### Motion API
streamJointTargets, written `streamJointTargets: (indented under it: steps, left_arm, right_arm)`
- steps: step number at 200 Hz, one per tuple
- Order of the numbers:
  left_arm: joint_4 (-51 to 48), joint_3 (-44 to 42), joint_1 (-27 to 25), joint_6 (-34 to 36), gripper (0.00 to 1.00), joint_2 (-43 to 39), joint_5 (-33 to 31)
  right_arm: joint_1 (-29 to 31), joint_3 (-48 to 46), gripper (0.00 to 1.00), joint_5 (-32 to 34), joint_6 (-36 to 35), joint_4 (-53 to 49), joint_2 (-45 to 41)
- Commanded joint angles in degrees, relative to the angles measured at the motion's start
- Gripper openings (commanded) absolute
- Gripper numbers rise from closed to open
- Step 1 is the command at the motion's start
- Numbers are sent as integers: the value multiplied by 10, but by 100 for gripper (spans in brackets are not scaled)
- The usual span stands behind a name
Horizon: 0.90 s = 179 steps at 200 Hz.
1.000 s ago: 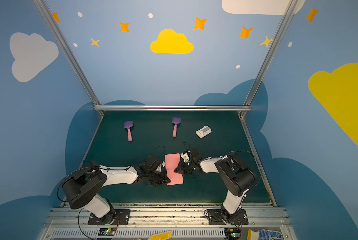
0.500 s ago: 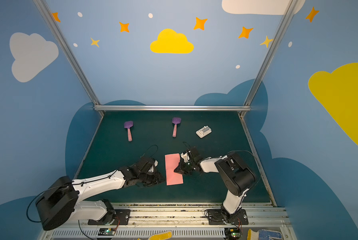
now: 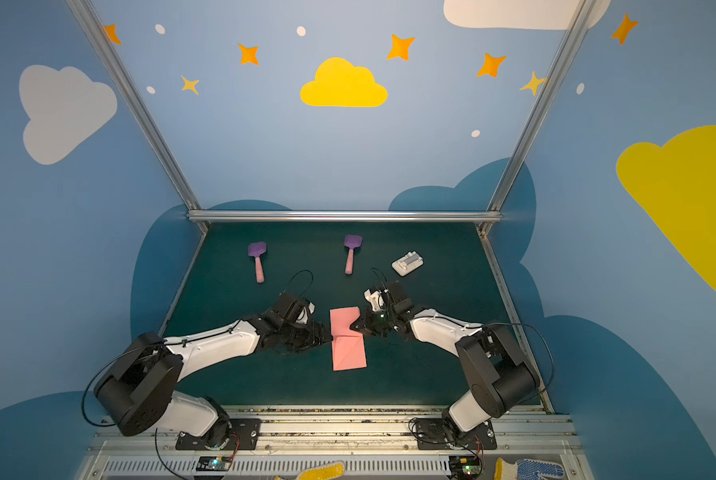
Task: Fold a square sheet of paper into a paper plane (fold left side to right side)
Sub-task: 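Withdraw the left gripper from the strip while the right holds its end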
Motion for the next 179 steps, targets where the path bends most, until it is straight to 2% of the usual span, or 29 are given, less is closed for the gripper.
streamJointTargets:
  steps: [1, 37, 104, 179]
  left_arm:
    - [30, 8, 2, 28, 67, 9, 32]
    - [62, -3, 3, 21, 68, 15, 41]
    - [86, -23, 2, 22, 69, 17, 51]
    - [101, 7, 2, 36, 70, 88, 67]
  right_arm:
    - [-3, -27, 0, 12, -7, -22, -17]
    - [-3, -59, 0, 8, 5, 8, -11]
    - [4, -48, 0, 0, 13, 38, 45]
    - [4, -40, 0, 4, 14, 53, 87]
